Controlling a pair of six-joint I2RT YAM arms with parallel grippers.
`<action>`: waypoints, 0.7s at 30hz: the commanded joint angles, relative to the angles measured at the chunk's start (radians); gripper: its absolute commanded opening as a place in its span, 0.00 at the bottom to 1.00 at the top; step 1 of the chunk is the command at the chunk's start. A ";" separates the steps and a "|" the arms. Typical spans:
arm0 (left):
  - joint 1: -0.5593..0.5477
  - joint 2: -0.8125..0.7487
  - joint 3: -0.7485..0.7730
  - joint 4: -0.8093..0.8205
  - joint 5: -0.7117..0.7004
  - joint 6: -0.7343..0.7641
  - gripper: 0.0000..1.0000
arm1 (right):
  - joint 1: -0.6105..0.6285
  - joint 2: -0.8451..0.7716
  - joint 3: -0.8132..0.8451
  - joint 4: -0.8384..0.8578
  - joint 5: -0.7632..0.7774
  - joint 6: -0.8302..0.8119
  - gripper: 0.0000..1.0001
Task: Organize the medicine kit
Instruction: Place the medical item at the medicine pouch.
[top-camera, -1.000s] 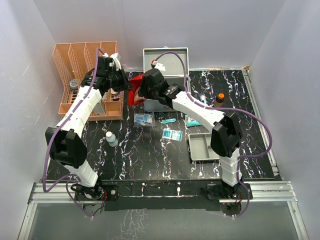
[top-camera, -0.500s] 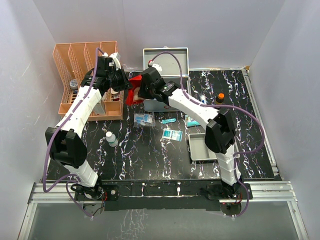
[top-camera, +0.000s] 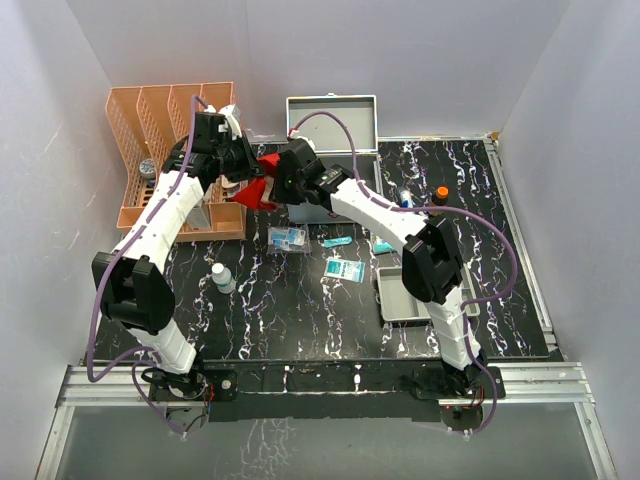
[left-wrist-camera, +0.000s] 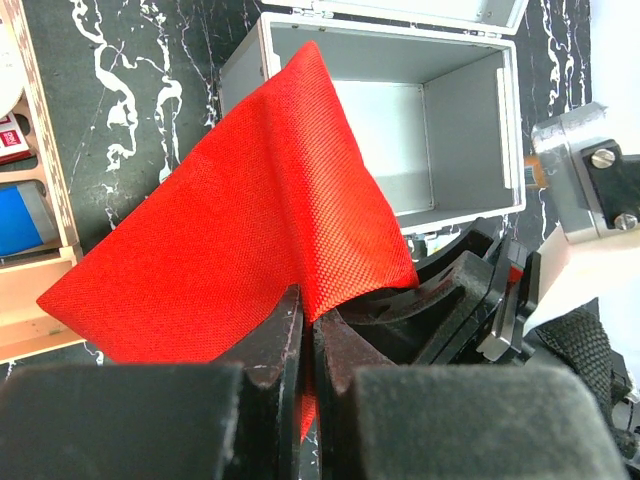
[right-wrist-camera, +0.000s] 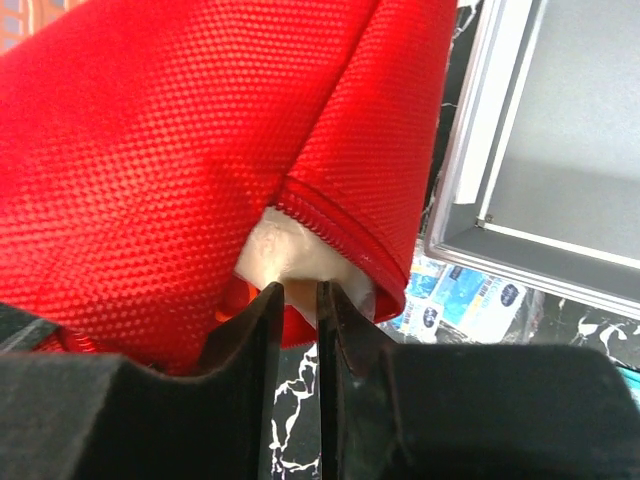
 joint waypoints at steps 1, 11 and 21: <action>0.003 -0.015 0.012 0.018 0.041 -0.012 0.00 | -0.002 -0.031 0.014 0.125 -0.043 0.007 0.18; 0.003 -0.014 0.008 0.002 0.039 -0.002 0.00 | -0.002 -0.196 -0.057 0.135 0.135 -0.030 0.33; 0.002 -0.018 0.000 0.007 0.070 -0.014 0.00 | -0.003 -0.297 -0.144 0.106 0.246 -0.032 0.35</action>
